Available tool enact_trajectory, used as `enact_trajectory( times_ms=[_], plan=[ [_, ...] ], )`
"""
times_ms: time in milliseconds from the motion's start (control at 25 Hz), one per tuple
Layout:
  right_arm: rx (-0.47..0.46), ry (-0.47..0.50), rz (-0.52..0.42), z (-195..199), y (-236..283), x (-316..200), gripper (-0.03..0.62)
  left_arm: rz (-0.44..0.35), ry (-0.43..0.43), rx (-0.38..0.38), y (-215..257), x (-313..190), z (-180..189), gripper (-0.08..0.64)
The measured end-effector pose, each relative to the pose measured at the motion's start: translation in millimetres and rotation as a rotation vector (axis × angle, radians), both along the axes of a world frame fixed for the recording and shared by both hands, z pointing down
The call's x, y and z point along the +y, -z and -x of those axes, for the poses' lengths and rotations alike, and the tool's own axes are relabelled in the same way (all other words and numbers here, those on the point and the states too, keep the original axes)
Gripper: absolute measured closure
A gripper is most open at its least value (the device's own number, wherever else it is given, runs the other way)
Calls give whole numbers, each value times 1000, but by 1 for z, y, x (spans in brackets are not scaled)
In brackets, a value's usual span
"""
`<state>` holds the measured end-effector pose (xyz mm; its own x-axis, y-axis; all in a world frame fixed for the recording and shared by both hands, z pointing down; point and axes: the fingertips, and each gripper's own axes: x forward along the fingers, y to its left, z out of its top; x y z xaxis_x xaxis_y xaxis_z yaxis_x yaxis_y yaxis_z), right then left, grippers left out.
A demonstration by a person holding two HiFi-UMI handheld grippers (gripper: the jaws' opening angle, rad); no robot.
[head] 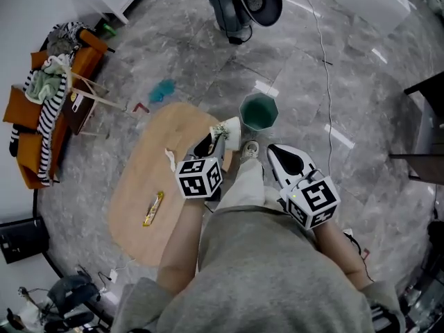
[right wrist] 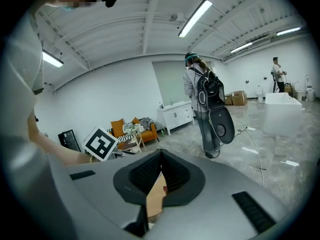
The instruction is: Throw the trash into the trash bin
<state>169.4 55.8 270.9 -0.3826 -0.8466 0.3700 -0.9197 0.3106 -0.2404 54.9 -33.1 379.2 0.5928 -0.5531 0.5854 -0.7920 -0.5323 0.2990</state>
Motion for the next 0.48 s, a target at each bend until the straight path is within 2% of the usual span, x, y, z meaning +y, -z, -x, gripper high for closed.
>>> enact_trajectory(
  times_ms=[480],
  plan=[
    [5,-78,62,-35,-29,-33,584,43,-102,10,-36,-30,-53,439]
  ],
)
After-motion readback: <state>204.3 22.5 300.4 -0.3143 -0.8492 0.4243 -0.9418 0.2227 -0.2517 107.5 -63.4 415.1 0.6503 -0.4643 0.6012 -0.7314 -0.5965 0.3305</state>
